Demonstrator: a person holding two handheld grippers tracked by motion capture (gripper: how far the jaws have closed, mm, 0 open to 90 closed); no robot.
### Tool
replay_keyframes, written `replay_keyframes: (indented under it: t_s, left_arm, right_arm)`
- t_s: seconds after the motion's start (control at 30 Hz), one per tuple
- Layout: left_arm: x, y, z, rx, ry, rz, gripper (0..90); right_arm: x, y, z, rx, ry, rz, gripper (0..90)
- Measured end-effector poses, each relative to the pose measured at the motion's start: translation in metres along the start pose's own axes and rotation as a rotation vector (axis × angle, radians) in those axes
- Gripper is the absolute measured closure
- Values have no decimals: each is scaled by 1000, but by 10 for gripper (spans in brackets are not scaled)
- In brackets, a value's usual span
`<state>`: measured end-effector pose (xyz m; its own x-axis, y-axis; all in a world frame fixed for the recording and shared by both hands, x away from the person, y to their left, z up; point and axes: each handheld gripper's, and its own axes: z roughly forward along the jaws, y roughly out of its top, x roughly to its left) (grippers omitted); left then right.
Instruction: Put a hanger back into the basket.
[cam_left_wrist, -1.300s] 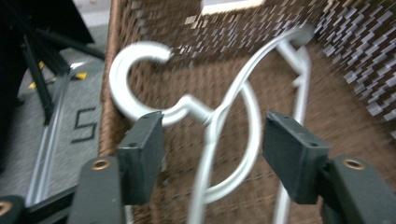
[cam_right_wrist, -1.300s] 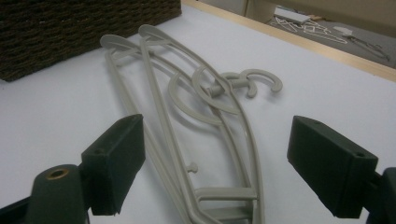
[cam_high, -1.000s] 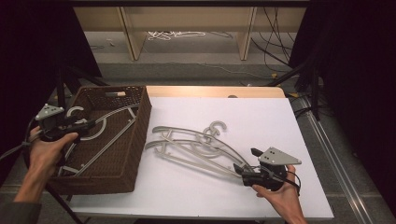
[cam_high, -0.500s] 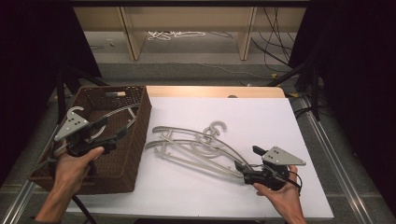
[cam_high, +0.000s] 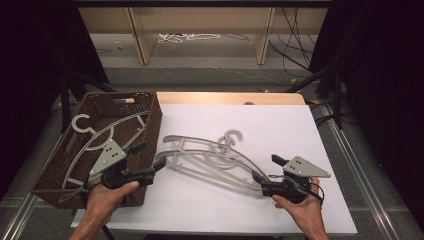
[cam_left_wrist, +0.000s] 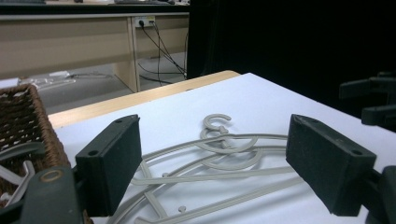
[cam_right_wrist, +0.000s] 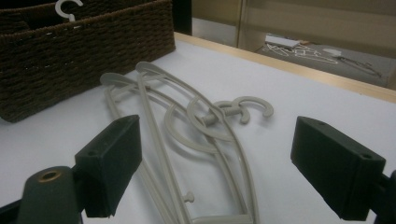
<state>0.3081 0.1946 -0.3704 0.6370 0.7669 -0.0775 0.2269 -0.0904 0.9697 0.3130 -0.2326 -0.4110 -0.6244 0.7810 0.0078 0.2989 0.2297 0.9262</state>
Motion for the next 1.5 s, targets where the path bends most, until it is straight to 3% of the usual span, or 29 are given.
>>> replay_keyframes:
  t_s: [0.3, 0.5, 0.87, 0.97, 1.17, 1.33, 1.43, 1.5]
  left_arm:
    - [-5, -22, 4, -6, -26, 17, 177]
    - [-7, -37, -1, -13, -7, 26, 169]
    - [-15, -48, -2, 2, -28, 54, 169]
    - [-15, -52, -2, 5, -35, 47, 169]
    - [-15, -53, -2, 7, -36, 33, 160]
    - [-14, -53, -4, -1, -37, 40, 159]
    - [-14, -53, -4, -2, -39, 38, 159]
    - [-14, -53, -4, -2, -40, 39, 159]
  right_arm:
    - [1, -1, 1, -16, 1, 1, 166]
    - [2, -1, 1, -8, 10, -3, 166]
    - [3, -1, 12, 24, 30, -16, 162]
    - [2, 2, 19, 81, 33, -23, 162]
    - [-7, 8, 42, 160, 46, -98, 170]
    - [-15, 13, 61, 222, 44, -109, 175]
    - [-20, 15, 74, 262, 32, -138, 196]
    - [-22, 15, 81, 318, 47, -141, 222]
